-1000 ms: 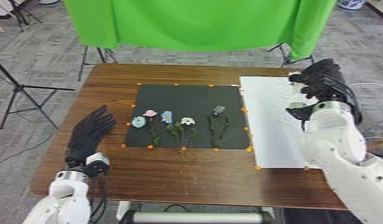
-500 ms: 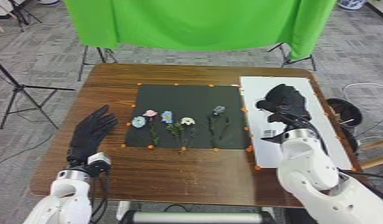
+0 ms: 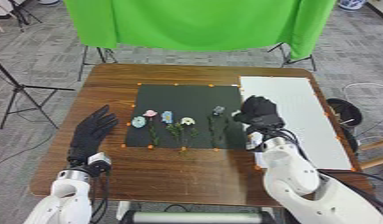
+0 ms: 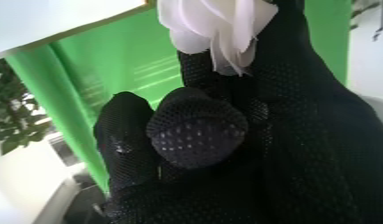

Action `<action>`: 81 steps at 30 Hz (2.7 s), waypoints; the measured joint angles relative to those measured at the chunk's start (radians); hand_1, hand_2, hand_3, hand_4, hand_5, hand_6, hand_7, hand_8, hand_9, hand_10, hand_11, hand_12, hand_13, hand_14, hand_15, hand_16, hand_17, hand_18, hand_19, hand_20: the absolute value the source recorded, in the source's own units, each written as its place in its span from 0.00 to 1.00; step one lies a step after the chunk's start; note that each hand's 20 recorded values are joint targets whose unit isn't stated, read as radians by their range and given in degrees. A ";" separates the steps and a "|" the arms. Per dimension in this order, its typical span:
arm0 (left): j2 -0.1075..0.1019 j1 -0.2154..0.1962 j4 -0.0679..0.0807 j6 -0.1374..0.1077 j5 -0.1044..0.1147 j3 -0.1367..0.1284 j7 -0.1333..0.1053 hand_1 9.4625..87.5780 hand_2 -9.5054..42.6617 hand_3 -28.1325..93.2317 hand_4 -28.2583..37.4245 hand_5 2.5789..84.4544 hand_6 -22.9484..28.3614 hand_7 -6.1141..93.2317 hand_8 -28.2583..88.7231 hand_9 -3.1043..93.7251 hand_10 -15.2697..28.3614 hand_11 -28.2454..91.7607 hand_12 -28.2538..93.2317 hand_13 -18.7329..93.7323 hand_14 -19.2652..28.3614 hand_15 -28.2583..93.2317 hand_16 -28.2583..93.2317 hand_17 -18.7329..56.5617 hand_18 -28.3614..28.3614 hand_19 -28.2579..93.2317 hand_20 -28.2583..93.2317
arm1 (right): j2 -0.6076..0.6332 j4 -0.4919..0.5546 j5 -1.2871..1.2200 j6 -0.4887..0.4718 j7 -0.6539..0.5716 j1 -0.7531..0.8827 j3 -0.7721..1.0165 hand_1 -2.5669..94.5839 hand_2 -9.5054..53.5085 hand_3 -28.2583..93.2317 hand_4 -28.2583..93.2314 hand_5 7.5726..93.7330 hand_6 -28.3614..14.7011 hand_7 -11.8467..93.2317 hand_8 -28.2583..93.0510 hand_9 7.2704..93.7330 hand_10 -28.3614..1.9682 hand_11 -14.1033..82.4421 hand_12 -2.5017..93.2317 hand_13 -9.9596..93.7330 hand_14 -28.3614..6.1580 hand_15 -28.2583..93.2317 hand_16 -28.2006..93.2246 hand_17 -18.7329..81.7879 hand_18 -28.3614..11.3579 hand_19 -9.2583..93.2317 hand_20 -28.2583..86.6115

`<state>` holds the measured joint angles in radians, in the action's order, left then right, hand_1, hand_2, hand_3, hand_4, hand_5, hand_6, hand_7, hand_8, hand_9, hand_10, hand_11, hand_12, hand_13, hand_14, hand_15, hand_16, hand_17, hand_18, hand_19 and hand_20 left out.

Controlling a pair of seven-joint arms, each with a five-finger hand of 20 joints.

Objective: Arrange flowers

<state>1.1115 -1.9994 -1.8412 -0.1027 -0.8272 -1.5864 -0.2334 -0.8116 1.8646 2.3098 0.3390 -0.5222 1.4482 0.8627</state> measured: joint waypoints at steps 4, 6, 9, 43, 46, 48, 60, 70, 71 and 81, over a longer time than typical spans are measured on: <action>0.001 0.000 0.000 0.000 0.000 0.000 0.000 0.16 0.06 0.83 0.02 0.50 0.46 0.19 0.18 0.49 0.64 0.38 0.33 0.48 0.76 0.37 0.25 0.31 0.72 0.27 0.38 | -0.002 -0.017 0.005 -0.007 0.004 -0.005 -0.018 0.60 0.00 0.78 0.06 0.84 0.72 0.33 0.25 0.90 0.59 0.23 0.35 0.99 0.79 0.73 0.48 0.81 0.35 1.00 0.74; 0.001 -0.001 0.000 0.000 0.000 -0.001 0.000 0.16 0.06 0.83 0.02 0.50 0.46 0.19 0.18 0.49 0.64 0.37 0.33 0.48 0.76 0.37 0.25 0.31 0.72 0.27 0.38 | -0.004 -0.024 0.006 -0.007 0.004 -0.005 -0.024 0.59 0.00 0.78 0.06 0.84 0.72 0.33 0.25 0.90 0.59 0.22 0.35 0.99 0.78 0.73 0.48 0.81 0.35 1.00 0.74; 0.001 -0.001 0.000 0.001 0.000 -0.001 0.000 0.16 0.06 0.83 0.02 0.50 0.46 0.19 0.18 0.49 0.64 0.37 0.33 0.48 0.76 0.37 0.25 0.31 0.72 0.27 0.38 | -0.005 -0.035 0.006 -0.010 0.004 -0.006 -0.031 0.59 0.00 0.78 0.07 0.83 0.73 0.33 0.25 0.89 0.59 0.23 0.34 0.99 0.78 0.73 0.48 0.81 0.34 1.00 0.74; 0.002 -0.001 -0.001 0.008 0.001 -0.006 0.007 0.16 0.05 0.83 0.03 0.50 0.46 0.19 0.18 0.48 0.64 0.37 0.33 0.48 0.76 0.37 0.25 0.31 0.73 0.27 0.38 | -0.012 0.038 -0.089 -0.130 0.011 0.021 0.021 0.29 0.00 0.80 0.12 0.61 0.69 0.26 0.15 0.70 0.48 0.27 0.20 0.96 0.73 0.70 0.47 0.78 0.31 1.00 0.71; 0.002 -0.001 -0.001 0.009 0.001 -0.006 0.007 0.16 0.05 0.83 0.03 0.50 0.46 0.19 0.18 0.48 0.64 0.37 0.33 0.48 0.76 0.37 0.25 0.31 0.73 0.27 0.38 | -0.011 0.058 -0.097 -0.136 0.011 0.028 0.044 0.28 0.00 0.79 0.12 0.62 0.68 0.25 0.15 0.69 0.47 0.27 0.20 0.95 0.71 0.69 0.47 0.76 0.30 1.00 0.68; 0.002 -0.001 -0.001 0.009 0.001 -0.006 0.007 0.16 0.05 0.83 0.03 0.50 0.46 0.19 0.18 0.48 0.64 0.38 0.33 0.48 0.76 0.37 0.25 0.31 0.73 0.27 0.38 | -0.013 0.079 -0.109 -0.140 0.014 0.042 0.078 0.28 0.01 0.81 0.12 0.62 0.67 0.25 0.16 0.69 0.47 0.27 0.20 0.91 0.64 0.66 0.46 0.71 0.30 0.96 0.63; 0.005 -0.027 -0.030 -0.005 -0.002 -0.009 0.011 0.17 0.09 0.82 0.02 0.51 0.47 0.19 0.18 0.49 0.65 0.38 0.33 0.48 0.77 0.37 0.25 0.32 0.71 0.27 0.37 | -0.177 0.299 -0.674 -0.290 0.460 0.321 0.660 0.01 0.22 0.73 0.02 0.29 0.66 0.14 0.19 0.29 0.45 0.17 0.15 0.36 0.28 0.28 0.34 0.36 0.14 0.20 0.44; 0.020 -0.054 -0.048 -0.009 -0.032 -0.010 0.000 0.16 0.11 0.82 0.00 0.52 0.46 0.20 0.18 0.49 0.65 0.38 0.33 0.48 0.76 0.38 0.25 0.32 0.71 0.27 0.38 | -0.291 0.217 -1.164 -0.555 0.737 0.413 0.825 0.00 0.13 0.66 0.00 0.16 0.67 0.13 0.18 0.14 0.57 0.10 0.11 0.19 0.44 0.13 0.37 0.15 0.33 0.13 0.34; 0.020 -0.055 -0.050 -0.009 -0.033 -0.009 -0.002 0.16 0.11 0.82 0.00 0.52 0.46 0.20 0.18 0.49 0.65 0.38 0.33 0.48 0.77 0.38 0.25 0.32 0.71 0.27 0.37 | -0.293 0.227 -1.211 -0.518 0.741 0.425 0.810 0.00 0.13 0.66 0.00 0.16 0.67 0.13 0.18 0.14 0.58 0.10 0.11 0.19 0.45 0.13 0.37 0.16 0.34 0.13 0.34; 0.022 -0.066 -0.081 -0.039 -0.032 -0.006 -0.006 0.18 0.19 0.80 0.00 0.61 0.40 0.22 0.17 0.53 0.66 0.39 0.33 0.51 0.74 0.37 0.23 0.36 0.65 0.26 0.37 | -0.346 0.262 -1.475 -0.476 0.744 0.506 0.821 0.00 0.12 0.79 0.02 0.26 0.65 0.13 0.18 0.24 0.51 0.15 0.12 0.25 0.42 0.19 0.37 0.23 0.31 0.13 0.38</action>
<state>1.1335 -2.0658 -1.9218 -0.1421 -0.8596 -1.5929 -0.2391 -1.1577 2.1271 0.8343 -0.1375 0.2218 1.9539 1.6837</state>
